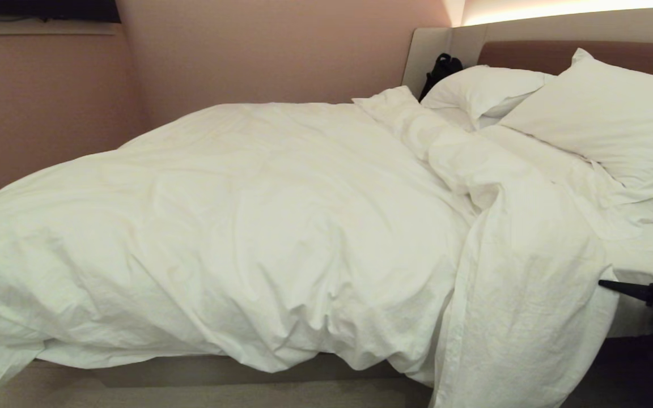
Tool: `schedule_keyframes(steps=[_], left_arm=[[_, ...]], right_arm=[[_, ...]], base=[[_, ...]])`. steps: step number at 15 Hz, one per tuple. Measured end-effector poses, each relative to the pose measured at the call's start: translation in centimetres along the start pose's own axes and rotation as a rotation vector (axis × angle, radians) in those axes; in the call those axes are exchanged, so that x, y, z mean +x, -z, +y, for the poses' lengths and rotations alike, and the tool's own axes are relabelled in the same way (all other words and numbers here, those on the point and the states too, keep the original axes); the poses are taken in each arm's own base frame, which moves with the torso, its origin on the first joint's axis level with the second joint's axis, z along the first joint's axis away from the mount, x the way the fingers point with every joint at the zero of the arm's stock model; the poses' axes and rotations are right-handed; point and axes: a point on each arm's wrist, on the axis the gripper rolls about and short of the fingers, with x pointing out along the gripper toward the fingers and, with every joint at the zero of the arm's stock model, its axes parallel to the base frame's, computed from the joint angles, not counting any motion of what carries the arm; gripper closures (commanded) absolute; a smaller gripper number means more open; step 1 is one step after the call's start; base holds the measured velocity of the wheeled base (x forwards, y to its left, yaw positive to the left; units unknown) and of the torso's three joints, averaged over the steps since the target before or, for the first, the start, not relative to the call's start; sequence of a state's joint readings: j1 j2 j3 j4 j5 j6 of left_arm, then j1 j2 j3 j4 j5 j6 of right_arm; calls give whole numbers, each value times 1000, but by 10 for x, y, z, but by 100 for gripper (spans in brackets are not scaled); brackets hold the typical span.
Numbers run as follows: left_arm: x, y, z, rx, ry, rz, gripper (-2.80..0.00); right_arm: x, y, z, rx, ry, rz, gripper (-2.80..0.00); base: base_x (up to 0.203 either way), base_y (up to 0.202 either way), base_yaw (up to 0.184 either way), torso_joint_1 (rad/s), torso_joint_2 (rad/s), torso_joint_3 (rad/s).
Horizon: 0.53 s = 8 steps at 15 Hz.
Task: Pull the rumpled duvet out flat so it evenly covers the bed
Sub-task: Flatten the corners of the folded blanket
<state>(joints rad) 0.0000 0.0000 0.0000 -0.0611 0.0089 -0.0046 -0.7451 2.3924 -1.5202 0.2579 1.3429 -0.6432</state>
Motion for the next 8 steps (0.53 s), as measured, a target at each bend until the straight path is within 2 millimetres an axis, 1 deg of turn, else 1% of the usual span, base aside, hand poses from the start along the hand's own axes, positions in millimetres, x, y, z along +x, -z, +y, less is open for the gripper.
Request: schedule_keyframes(steps=[2,4,6,8], left_arm=[[0,0,0,0,0,0,0],[0,0,0,1,0,0,0],[0,0,0,1,0,0,0],[0,0,0,0,0,0,0]], right_arm=[[-1,-4,3,-5,-10,-11,0],[-7,-12,8,-17,-6,-22,0],[-24,-20,13,-23,25,-42,0],[-44,-28,17,-25,72,-62,0]], base=[[0,0,0,0,0,0],[0,0,0,0,0,0],[0,0,0,0,0,0],[0,0,0,0,0,0]])
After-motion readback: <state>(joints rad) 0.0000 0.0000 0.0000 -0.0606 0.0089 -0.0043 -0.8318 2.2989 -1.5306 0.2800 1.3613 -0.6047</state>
